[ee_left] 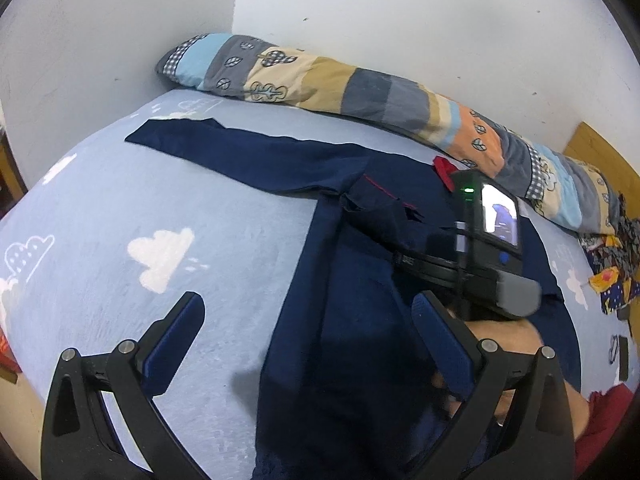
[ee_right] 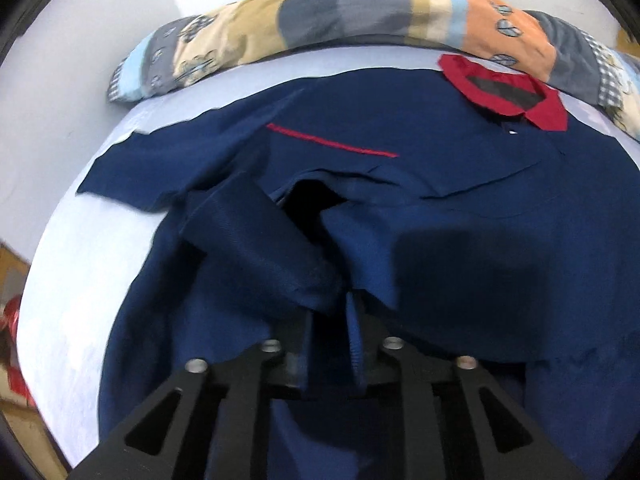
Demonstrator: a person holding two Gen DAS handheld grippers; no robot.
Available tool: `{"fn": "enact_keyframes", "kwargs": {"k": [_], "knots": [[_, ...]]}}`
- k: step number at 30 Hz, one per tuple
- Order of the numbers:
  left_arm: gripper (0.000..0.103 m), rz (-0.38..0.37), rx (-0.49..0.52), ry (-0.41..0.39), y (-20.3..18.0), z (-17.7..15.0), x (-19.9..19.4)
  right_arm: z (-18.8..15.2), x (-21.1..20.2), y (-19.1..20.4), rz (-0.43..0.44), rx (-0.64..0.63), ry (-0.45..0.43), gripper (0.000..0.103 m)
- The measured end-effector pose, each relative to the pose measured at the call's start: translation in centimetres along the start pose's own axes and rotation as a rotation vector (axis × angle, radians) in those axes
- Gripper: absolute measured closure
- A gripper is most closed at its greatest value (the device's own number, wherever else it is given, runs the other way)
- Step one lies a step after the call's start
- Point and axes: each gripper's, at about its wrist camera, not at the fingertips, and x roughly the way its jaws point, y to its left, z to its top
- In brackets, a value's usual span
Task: Fold large clothes
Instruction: 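Lay the sleeve on the shirt body and open the right tool, then move the left tool to the other sleeve cuff and grasp it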
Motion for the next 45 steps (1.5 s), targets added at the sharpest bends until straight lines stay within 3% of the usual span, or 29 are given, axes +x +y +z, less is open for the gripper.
{"fn": "enact_keyframes", "kwargs": {"k": [4,8,11,16,18,22,27,34,36,38,41,43,45], "knots": [[0.000,0.008,-0.041,0.014,1.1,0.1,0.3,-0.2,-3.2,0.8,0.039,-0.040,-0.068,0.067],[0.000,0.008,-0.060,0.023,1.3,-0.1,0.5,0.6,-4.3,0.0,0.048,0.003,-0.120,0.062],[0.000,0.013,-0.050,0.022,1.0,-0.1,0.5,1.4,-2.4,-0.9,0.036,0.075,-0.080,0.063],[0.000,0.019,-0.050,0.022,1.0,0.1,0.7,0.7,1.8,0.7,-0.017,0.048,0.054,0.061],[0.000,0.025,-0.053,0.036,1.1,0.2,1.0,0.7,1.5,1.3,-0.036,0.015,0.053,0.061],[0.000,0.034,-0.085,0.033,2.1,0.4,1.0,0.2,-2.8,0.3,0.077,0.013,0.044,0.064],[0.000,0.045,-0.137,0.031,3.8,0.5,0.9,-4.3,-8.3,-1.3,0.124,-0.067,0.042,0.062],[0.000,0.093,-0.117,0.032,3.2,0.2,1.3,-15.8,-7.6,-1.0,0.135,-0.119,0.227,0.059],[0.000,0.099,-0.107,0.040,2.9,0.1,1.6,-16.7,-8.5,0.1,0.110,-0.178,0.210,0.060],[0.000,0.111,-0.101,0.049,2.6,0.0,1.9,-15.7,-10.3,0.6,0.155,-0.224,0.176,0.065],[0.000,0.130,-0.086,0.057,2.1,-0.3,2.4,-12.8,-13.8,-1.0,0.119,-0.244,-0.015,0.059],[0.000,0.142,-0.063,0.068,1.5,-0.6,3.0,-11.4,-14.7,-3.1,0.079,-0.208,-0.096,0.054],[0.000,0.148,-0.043,0.082,1.1,-0.7,3.7,-9.9,-14.2,-5.7,0.023,-0.118,-0.113,0.052]]}}
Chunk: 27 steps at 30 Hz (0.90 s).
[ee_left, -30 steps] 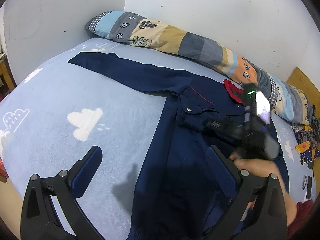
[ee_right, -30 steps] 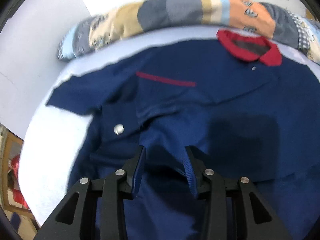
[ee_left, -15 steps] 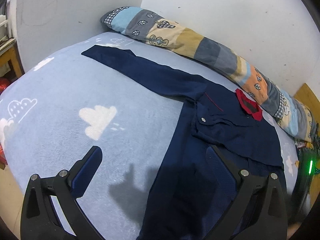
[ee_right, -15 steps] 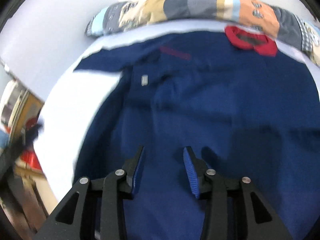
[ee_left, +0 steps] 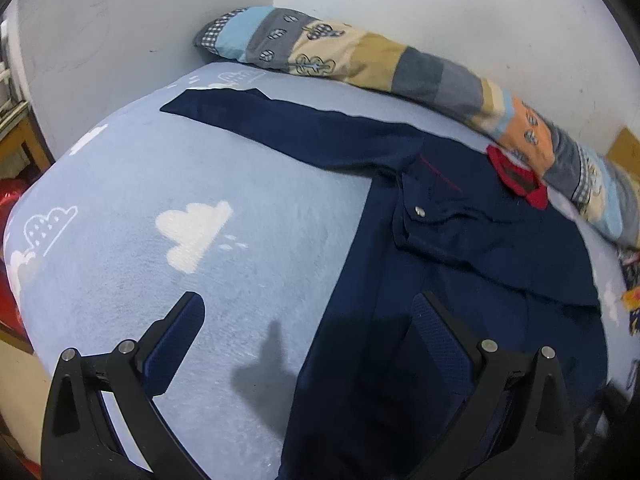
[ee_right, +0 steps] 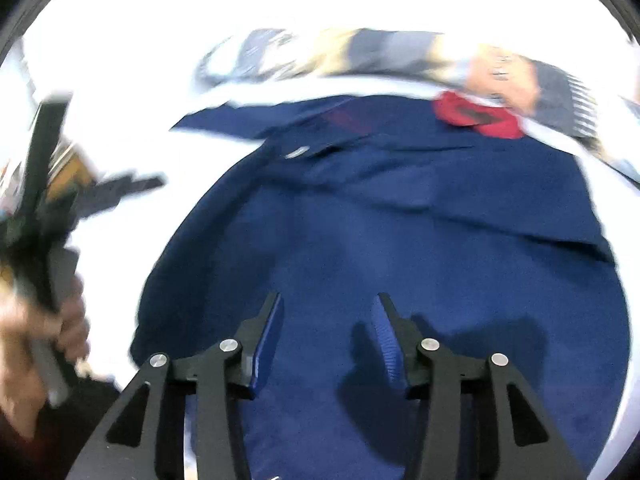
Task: Fold large clothes
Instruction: 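Move the left tool to the other sleeve cuff and grasp it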
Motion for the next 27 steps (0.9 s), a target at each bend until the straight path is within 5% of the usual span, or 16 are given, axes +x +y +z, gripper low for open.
{"fn": "enact_keyframes", "kwargs": {"k": [10,15,20,23,25,27], "knots": [[0.000,-0.134,-0.132,0.039,1.8,3.8,2.0,1.2,-0.3,-2.6,0.093,0.116,-0.027,0.052],[0.000,-0.206,-0.299,0.075,7.6,9.4,6.7,1.0,-2.2,-2.3,0.107,0.075,-0.058,0.052],[0.000,-0.201,-0.450,0.010,14.9,14.0,11.2,0.9,-2.7,-2.7,0.126,0.082,-0.056,0.052],[0.008,-0.267,-0.568,0.016,19.2,16.1,15.2,0.8,-2.1,-3.1,0.142,0.110,-0.032,0.052],[0.026,-0.307,-0.674,0.006,21.8,17.0,17.7,0.9,-1.3,-3.4,0.169,0.139,-0.004,0.052],[0.028,-0.363,-0.737,-0.001,23.3,17.8,19.8,0.9,-0.6,-3.5,0.172,0.155,0.015,0.052]]}}
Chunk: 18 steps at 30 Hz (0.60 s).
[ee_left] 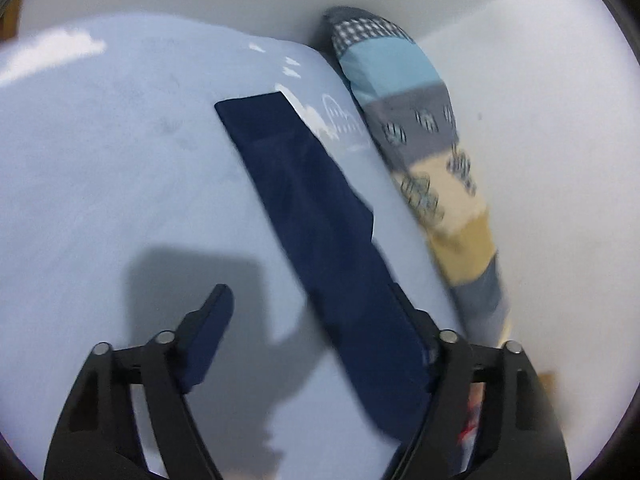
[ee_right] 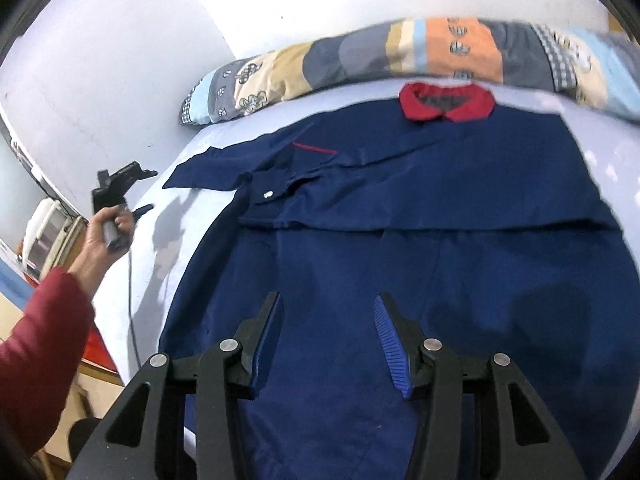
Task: Fold large clothes
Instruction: 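Move the left tool to the other sleeve cuff and grasp it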
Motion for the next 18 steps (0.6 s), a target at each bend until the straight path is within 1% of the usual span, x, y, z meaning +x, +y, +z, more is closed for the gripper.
{"fn": "enact_keyframes", "kwargs": {"k": [3,4,7,10,13,15,16,17,18], "knots": [[0.028,-0.045,-0.079,-0.005,2.1,2.4,2.9,0.1,0.8,-0.3,0.000,0.023,0.012,0.052],[0.030,-0.048,-0.096,-0.009,2.6,2.9,3.5,0.1,1.0,-0.3,-0.001,0.023,0.014,0.052],[0.033,-0.102,-0.128,-0.027,4.1,4.7,5.9,0.0,1.7,-0.6,-0.043,0.005,0.013,0.052],[0.033,-0.150,-0.109,-0.061,4.0,5.9,7.5,-0.1,2.3,-1.1,-0.077,0.006,0.019,0.052],[0.033,-0.150,-0.072,-0.132,3.3,6.5,8.8,-0.1,2.7,-1.9,-0.067,0.041,0.023,0.052],[0.034,-0.136,-0.040,-0.157,2.6,6.6,9.6,0.1,2.8,-2.3,-0.065,0.062,0.022,0.052],[0.067,-0.141,-0.021,-0.160,2.1,6.5,9.9,0.2,2.9,-2.4,-0.068,0.065,0.021,0.053],[0.095,-0.172,-0.025,-0.140,2.2,6.6,10.4,0.2,2.8,-2.3,-0.072,0.064,0.015,0.053],[0.101,-0.203,-0.053,-0.109,2.4,6.7,10.9,0.2,2.7,-2.3,-0.078,0.061,0.008,0.053]]}}
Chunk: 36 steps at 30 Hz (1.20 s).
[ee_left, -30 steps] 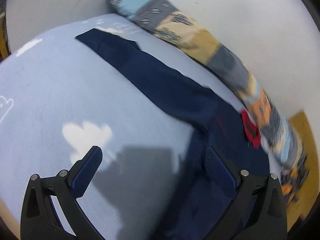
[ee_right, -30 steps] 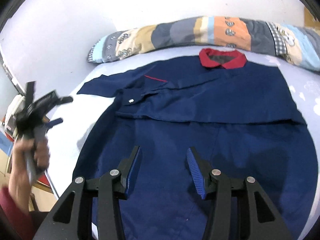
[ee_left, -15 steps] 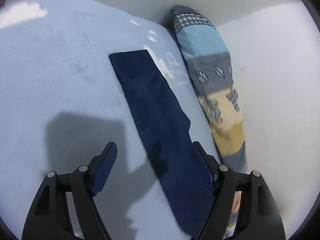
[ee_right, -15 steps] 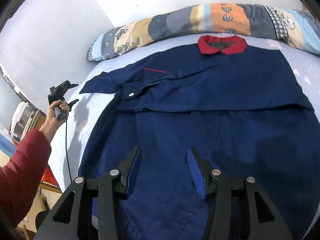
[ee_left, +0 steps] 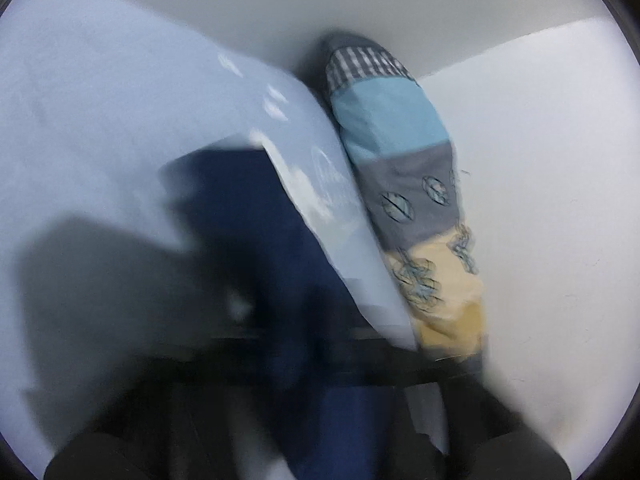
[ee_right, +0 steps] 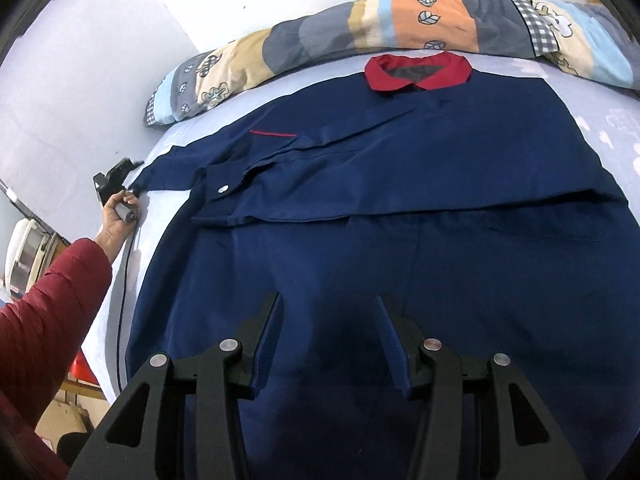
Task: Fold large clothes
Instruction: 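Move the left tool to the other sleeve cuff and grasp it, then lift the sleeve with the left tool, fold it over the body, release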
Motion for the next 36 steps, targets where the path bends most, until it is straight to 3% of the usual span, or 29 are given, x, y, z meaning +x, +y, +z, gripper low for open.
{"fn": "enact_keyframes", "kwargs": {"k": [3,9,19,28,36], "knots": [[0.101,0.030,0.010,-0.031,-0.3,-0.2,-1.3,0.1,-0.4,0.1,-0.009,-0.002,-0.019,0.053],[0.101,0.015,0.048,-0.040,-3.1,-0.2,-5.9,0.7,-2.5,-0.5,-0.022,0.017,-0.080,0.054],[0.101,-0.044,0.267,-0.013,-17.8,-2.0,-13.2,1.9,-6.8,-3.9,-0.061,0.135,-0.219,0.054],[0.101,-0.124,0.417,0.026,-31.6,-8.1,-16.8,1.8,-10.8,-8.0,-0.074,0.225,-0.318,0.054],[0.101,-0.224,0.530,0.117,-40.5,-19.2,-18.6,1.1,-14.2,-10.4,-0.091,0.224,-0.400,0.054]]}}
